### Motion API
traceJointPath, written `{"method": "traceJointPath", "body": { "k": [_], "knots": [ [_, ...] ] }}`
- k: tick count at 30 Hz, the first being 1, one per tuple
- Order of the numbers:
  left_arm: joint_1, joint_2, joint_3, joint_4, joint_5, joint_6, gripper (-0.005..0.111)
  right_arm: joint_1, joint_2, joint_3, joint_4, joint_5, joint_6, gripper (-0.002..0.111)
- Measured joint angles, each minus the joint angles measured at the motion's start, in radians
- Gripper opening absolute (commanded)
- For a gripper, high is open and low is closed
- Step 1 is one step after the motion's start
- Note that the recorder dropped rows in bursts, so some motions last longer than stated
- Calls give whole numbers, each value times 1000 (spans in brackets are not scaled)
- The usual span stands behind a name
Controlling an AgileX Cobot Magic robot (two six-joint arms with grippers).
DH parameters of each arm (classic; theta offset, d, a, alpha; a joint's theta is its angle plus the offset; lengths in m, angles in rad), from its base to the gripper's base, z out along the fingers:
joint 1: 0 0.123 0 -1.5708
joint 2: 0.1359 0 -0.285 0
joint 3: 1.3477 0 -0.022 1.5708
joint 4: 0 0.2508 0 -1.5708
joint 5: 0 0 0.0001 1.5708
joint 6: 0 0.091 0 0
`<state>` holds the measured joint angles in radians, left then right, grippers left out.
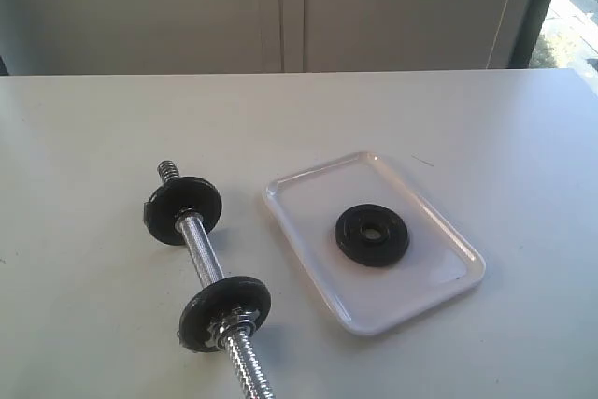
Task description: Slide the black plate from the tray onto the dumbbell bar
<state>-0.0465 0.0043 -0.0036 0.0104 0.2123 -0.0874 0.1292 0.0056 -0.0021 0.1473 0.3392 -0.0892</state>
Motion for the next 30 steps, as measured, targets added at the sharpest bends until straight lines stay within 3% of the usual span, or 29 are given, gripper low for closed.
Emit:
{"method": "traceJointPath", "body": {
  "k": [20,27,30],
  "knots": [
    [0,0,0,0,-11,5,0,0,0,0,0,0,0,0],
    [0,0,0,2,-149,20,0,0,0,0,0,0,0,0],
    [0,0,0,2,-292,8,0,0,0,0,0,0,0,0]
  ]
}}
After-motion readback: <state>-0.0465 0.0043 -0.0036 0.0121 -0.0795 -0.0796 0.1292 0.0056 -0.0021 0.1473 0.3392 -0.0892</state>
